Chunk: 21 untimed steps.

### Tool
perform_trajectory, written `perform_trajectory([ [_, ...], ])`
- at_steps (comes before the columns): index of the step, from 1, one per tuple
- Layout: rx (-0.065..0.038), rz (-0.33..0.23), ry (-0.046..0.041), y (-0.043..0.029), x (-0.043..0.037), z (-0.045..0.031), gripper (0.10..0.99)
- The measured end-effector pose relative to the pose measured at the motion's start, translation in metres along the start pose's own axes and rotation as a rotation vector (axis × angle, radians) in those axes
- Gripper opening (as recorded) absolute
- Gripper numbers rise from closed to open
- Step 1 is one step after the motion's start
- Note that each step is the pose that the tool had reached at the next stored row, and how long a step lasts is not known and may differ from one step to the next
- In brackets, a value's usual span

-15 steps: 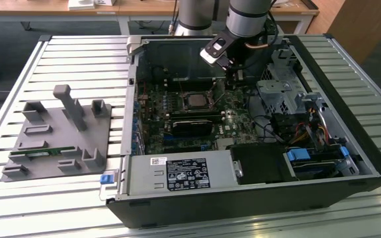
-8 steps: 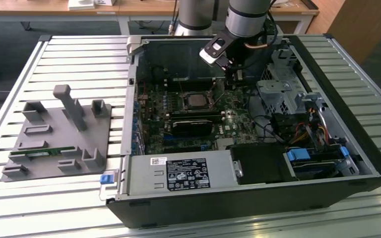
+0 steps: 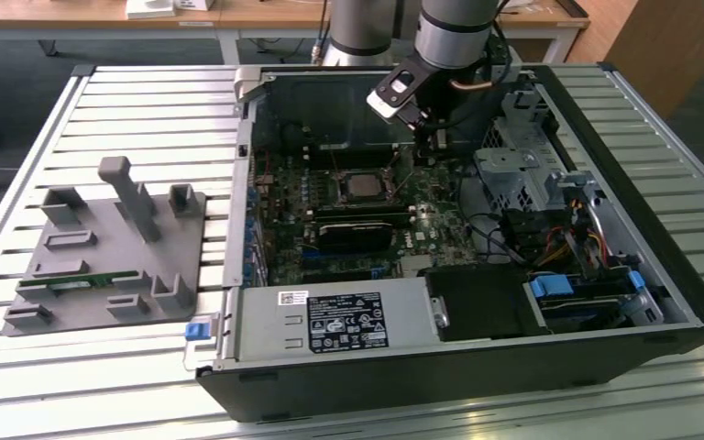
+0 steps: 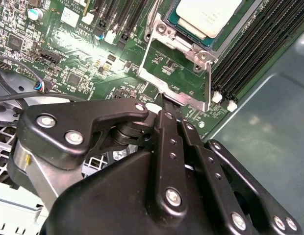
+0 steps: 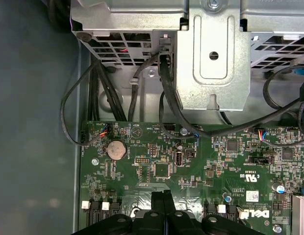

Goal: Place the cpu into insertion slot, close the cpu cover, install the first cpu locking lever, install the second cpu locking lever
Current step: 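Close the cpu cover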

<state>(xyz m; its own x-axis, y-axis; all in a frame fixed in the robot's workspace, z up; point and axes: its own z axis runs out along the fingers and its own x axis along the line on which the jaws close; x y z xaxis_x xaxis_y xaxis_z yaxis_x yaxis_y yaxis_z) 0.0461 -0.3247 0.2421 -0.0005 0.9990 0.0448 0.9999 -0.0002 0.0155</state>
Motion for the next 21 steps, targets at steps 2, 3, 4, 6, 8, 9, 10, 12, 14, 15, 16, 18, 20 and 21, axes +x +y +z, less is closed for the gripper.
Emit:
perform_trajectory([
  [2,0.000,0.000,0.0000,-0.0005,0.0000,0.0000,0.106],
  [3,0.000,0.000,0.0000,-0.0006,0.0000,0.0000,0.106],
  [4,0.000,0.000,0.0000,-0.0008,0.0000,0.0000,0.106],
  [6,0.000,0.000,0.0000,-0.0016,0.0000,0.0000,0.106],
  [8,0.000,0.000,0.0000,-0.0024,0.0000,0.0000,0.106],
  [9,0.000,0.000,0.0000,-0.0028,0.0000,0.0000,0.106],
  [10,0.000,0.000,0.0000,-0.0031,0.0000,0.0000,0.106],
  [12,0.000,0.000,0.0000,-0.0037,0.0000,0.0000,0.106],
  [14,0.000,0.000,0.0000,-0.0044,0.0000,0.0000,0.106],
  [15,0.000,0.000,0.0000,-0.0047,0.0000,0.0000,0.106],
  [16,0.000,0.000,0.0000,-0.0050,0.0000,0.0000,0.106],
  [18,0.000,0.000,0.0000,-0.0057,0.0000,0.0000,0.106],
  [20,0.000,0.000,0.0000,-0.0063,0.0000,0.0000,0.106],
  [21,0.000,0.000,0.0000,-0.0066,0.0000,0.0000,0.106],
])
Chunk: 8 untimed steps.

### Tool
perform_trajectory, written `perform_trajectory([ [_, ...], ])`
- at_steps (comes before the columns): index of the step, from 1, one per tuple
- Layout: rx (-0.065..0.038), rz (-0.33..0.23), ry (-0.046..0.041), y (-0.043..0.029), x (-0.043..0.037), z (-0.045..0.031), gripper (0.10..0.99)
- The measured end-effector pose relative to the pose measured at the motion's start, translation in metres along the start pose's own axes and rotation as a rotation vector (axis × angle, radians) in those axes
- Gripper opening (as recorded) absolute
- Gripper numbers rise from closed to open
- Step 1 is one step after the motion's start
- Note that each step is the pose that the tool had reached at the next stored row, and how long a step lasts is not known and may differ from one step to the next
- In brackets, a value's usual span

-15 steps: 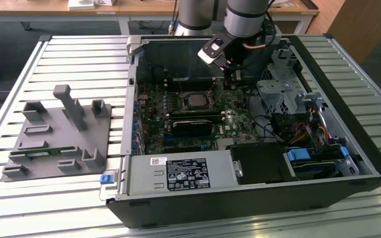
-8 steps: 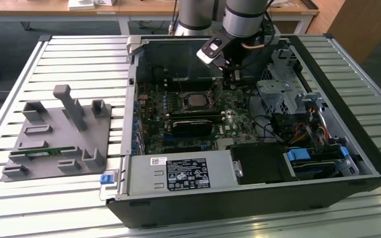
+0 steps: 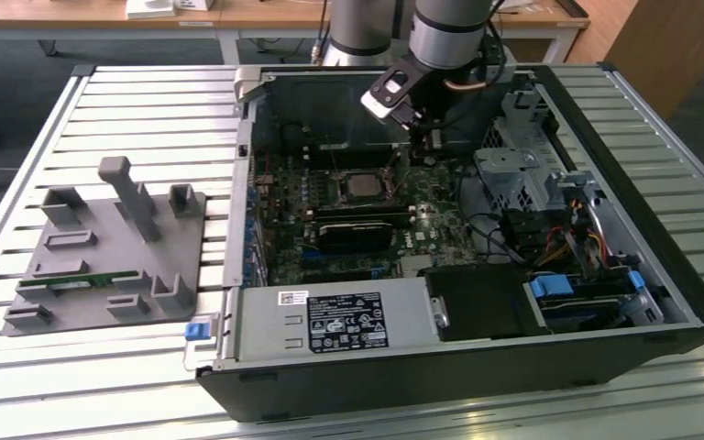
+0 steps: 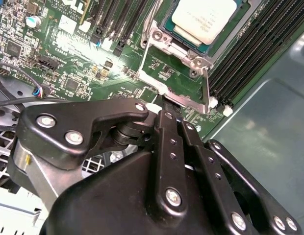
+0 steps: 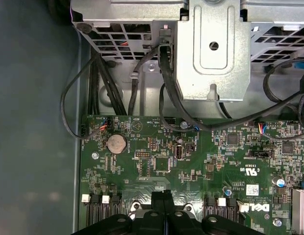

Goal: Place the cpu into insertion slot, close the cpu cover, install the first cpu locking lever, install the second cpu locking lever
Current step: 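Close the cpu cover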

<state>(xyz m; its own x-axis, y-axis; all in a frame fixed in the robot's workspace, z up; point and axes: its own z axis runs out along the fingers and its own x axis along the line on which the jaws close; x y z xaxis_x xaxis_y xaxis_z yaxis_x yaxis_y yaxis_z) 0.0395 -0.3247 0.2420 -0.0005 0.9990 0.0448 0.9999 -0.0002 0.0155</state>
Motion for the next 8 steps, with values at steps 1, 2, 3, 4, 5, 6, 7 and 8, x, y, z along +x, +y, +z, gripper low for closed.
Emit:
perform_trajectory([
  [1,0.000,0.000,0.0000,-0.0003,0.0000,0.0000,0.106],
  [2,0.000,0.000,0.0000,-0.0006,0.0000,0.0000,0.106],
  [3,0.000,0.000,0.0000,-0.0009,0.0000,0.0000,0.106],
  [4,0.000,0.000,-0.0001,-0.0012,0.0000,0.0000,0.106],
  [5,0.000,0.000,0.0000,-0.0015,0.0000,0.0000,0.106],
  [6,0.000,0.000,0.0000,-0.0018,0.0000,0.0000,0.106],
  [7,0.000,0.000,0.0000,-0.0021,0.0000,0.0000,0.106],
  [8,0.000,0.000,0.0000,-0.0024,0.0000,0.0000,0.106],
])
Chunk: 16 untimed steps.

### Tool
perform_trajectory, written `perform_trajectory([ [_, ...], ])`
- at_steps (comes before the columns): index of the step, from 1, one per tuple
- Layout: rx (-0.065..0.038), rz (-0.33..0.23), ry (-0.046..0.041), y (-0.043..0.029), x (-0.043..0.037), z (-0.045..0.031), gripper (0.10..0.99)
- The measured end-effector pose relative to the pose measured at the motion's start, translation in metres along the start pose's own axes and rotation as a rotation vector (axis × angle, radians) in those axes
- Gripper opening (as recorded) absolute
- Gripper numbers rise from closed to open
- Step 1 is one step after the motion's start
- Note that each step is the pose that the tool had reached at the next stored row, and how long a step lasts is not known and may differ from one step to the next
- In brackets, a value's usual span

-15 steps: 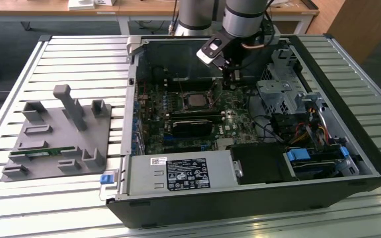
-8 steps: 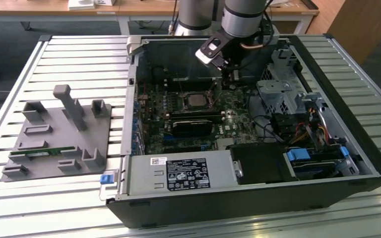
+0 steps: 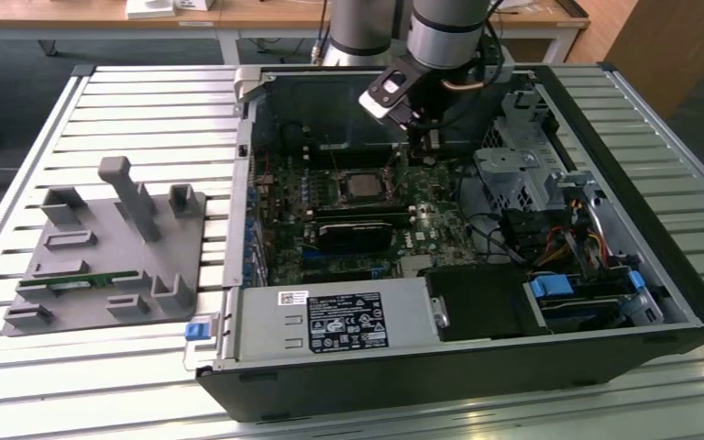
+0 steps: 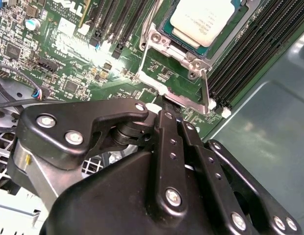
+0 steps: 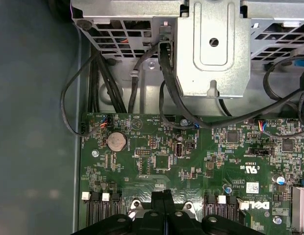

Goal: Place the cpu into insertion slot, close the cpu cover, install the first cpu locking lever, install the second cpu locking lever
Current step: 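Close the cpu cover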

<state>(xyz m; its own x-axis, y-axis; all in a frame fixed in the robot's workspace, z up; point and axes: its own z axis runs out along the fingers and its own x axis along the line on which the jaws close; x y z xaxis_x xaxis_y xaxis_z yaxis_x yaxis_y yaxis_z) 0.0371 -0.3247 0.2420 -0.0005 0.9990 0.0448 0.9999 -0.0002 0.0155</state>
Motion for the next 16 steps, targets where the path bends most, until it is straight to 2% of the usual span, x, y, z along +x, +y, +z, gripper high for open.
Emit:
perform_trajectory([
  [16,0.000,0.000,0.0000,-0.0042,0.0000,0.0000,0.106],
])
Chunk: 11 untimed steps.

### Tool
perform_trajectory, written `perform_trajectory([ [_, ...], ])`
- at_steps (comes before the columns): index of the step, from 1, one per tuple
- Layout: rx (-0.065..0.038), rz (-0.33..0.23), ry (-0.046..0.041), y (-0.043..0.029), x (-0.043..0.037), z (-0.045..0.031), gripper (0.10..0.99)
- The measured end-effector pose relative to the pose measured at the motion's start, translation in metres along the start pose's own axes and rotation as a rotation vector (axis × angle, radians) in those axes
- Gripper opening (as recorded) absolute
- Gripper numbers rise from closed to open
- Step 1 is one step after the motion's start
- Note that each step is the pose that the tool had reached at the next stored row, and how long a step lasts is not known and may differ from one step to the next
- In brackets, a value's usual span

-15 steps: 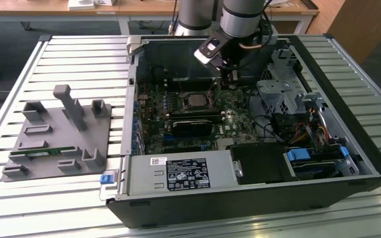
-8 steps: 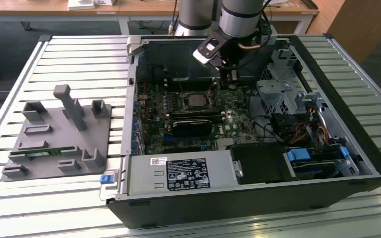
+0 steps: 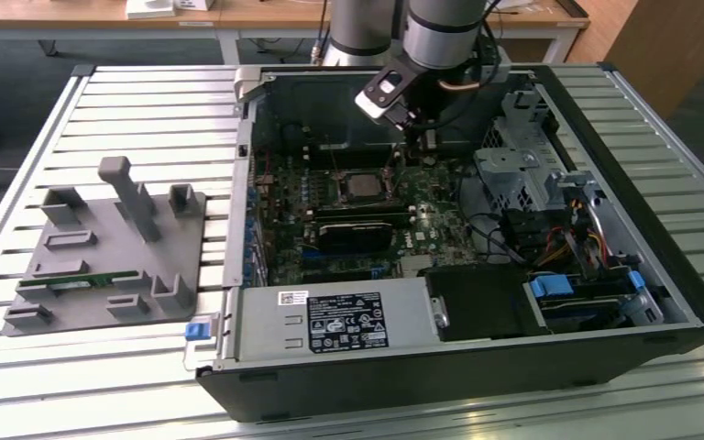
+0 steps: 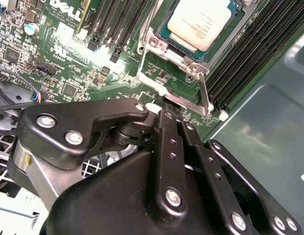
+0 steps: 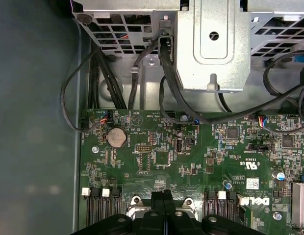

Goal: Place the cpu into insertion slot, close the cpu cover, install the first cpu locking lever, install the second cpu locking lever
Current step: 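Close the cpu cover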

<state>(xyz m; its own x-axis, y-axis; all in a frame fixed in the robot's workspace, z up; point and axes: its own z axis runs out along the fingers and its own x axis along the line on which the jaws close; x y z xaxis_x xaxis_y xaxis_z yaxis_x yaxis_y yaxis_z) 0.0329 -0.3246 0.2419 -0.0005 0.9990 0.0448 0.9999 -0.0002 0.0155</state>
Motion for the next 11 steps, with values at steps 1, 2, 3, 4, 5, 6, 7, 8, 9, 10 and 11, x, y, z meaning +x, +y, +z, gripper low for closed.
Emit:
perform_trajectory([
  [1,0.000,0.000,0.0000,-0.0004,0.0000,0.0000,0.106],
  [2,0.000,0.000,0.0000,-0.0007,0.0000,0.0000,0.106],
  [3,0.000,0.000,0.0000,-0.0011,0.0000,0.0000,0.106],
  [4,0.000,0.000,0.0000,-0.0014,0.0000,0.0000,0.106],
  [5,0.000,0.000,-0.0001,-0.0017,0.0000,0.0000,0.106],
  [6,0.000,0.000,0.0000,-0.0020,0.0000,0.0000,0.106],
  [7,0.000,0.000,0.0000,-0.0022,0.0000,0.0000,0.106],
  [8,0.000,0.000,-0.0001,-0.0025,0.0000,0.0000,0.106],
  [9,0.000,0.000,-0.0001,-0.0028,0.0000,0.0000,0.106],
  [10,0.000,0.000,0.0000,-0.0031,0.0000,0.0000,0.106],
  [11,0.000,0.000,0.0000,-0.0034,0.0000,0.0000,0.106],
])
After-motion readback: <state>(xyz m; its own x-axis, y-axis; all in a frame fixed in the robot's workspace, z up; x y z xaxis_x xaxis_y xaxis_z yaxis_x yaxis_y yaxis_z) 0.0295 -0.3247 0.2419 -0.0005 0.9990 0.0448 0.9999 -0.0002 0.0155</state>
